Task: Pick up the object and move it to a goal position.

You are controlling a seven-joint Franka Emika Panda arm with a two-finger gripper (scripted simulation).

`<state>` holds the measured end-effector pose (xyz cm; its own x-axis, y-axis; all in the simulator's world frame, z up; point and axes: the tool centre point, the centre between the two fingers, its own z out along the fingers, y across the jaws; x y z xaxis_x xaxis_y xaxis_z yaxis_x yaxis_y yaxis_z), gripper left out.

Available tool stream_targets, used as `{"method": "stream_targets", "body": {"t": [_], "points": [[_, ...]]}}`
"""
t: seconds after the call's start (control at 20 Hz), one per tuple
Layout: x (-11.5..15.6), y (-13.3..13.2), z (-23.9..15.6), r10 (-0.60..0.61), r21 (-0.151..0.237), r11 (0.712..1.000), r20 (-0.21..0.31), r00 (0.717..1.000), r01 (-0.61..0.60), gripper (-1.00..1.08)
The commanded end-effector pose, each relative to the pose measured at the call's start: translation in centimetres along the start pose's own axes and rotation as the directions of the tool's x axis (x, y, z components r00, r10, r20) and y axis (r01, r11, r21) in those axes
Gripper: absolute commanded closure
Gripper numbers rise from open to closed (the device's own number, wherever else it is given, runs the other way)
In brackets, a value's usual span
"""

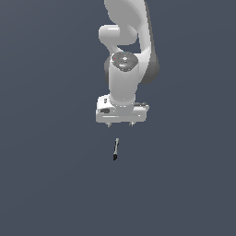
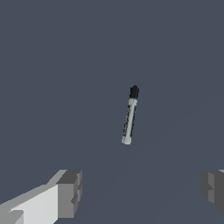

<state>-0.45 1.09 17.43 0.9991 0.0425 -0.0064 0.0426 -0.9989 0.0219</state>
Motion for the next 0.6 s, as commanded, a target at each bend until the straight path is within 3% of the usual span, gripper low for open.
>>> {"method": "stream_targets", "body": {"t": [0.0, 0.55], "points": [[0.0, -0.2, 0.0, -0.004, -0.001, 1.000, 0.001, 1.000, 0.004, -0.92], [0.7, 0.1, 1.3, 0.017, 0.004, 1.000, 0.000, 1.000, -0.017, -0.92]]}}
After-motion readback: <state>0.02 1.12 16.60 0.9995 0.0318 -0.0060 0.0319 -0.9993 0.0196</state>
